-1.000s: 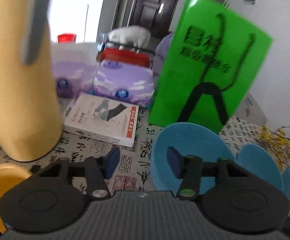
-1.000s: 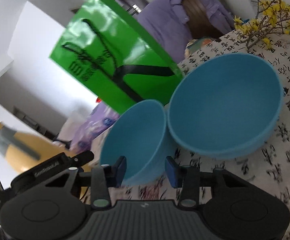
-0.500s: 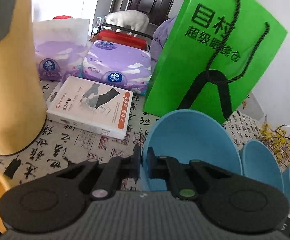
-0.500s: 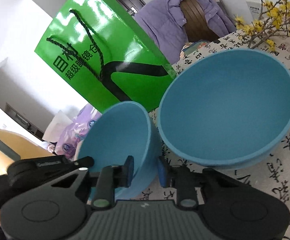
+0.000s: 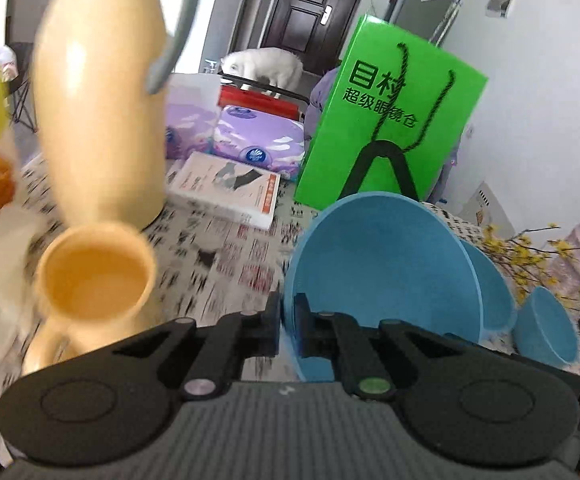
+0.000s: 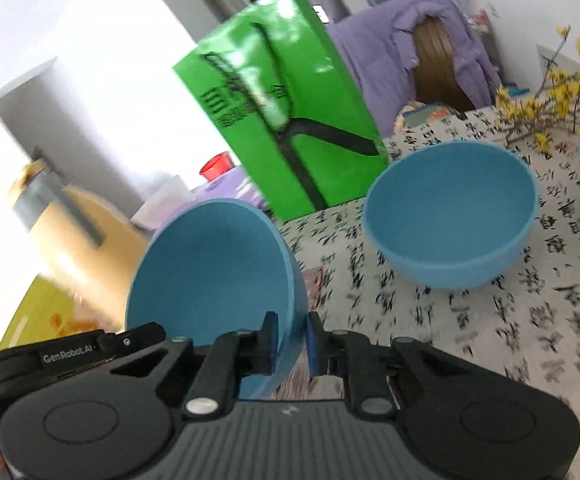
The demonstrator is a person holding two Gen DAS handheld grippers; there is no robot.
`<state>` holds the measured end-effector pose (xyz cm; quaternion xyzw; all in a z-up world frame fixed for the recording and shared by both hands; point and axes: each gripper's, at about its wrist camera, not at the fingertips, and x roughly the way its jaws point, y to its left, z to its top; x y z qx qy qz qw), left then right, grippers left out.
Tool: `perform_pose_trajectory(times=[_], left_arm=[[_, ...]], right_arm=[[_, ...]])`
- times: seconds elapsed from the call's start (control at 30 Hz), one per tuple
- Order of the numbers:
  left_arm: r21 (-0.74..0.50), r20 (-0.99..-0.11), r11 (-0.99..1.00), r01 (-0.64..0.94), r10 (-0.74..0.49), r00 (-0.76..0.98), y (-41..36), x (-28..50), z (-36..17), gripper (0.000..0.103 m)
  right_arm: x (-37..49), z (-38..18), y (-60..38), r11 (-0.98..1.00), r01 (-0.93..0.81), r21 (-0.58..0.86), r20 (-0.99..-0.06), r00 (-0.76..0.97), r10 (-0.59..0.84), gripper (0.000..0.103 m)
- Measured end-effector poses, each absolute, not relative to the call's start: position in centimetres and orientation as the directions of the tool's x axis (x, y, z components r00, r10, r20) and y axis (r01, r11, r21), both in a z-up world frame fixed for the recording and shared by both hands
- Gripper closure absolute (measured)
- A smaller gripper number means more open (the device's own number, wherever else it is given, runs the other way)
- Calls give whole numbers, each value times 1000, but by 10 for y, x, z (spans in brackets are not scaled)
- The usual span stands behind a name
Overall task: Organize plates and bowls
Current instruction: 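Lift the blue bowl with both grippers and carry it across the tablecloth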
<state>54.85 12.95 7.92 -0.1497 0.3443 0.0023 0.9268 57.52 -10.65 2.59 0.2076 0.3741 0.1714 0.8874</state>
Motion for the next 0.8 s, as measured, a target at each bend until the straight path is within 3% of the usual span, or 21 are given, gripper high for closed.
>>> perform_pose_trajectory(times=[0.3,0.8], left_arm=[[-280,-575,955,-98,-85,814,113,408,82,95],[-330,-587,939,-96,-125,800,85,252,55,95]], right_arm=[[464,44,-120,862,-245,445,-613,618,492,91],[307,45,-157,862,-278,424,-641,580,503,91]])
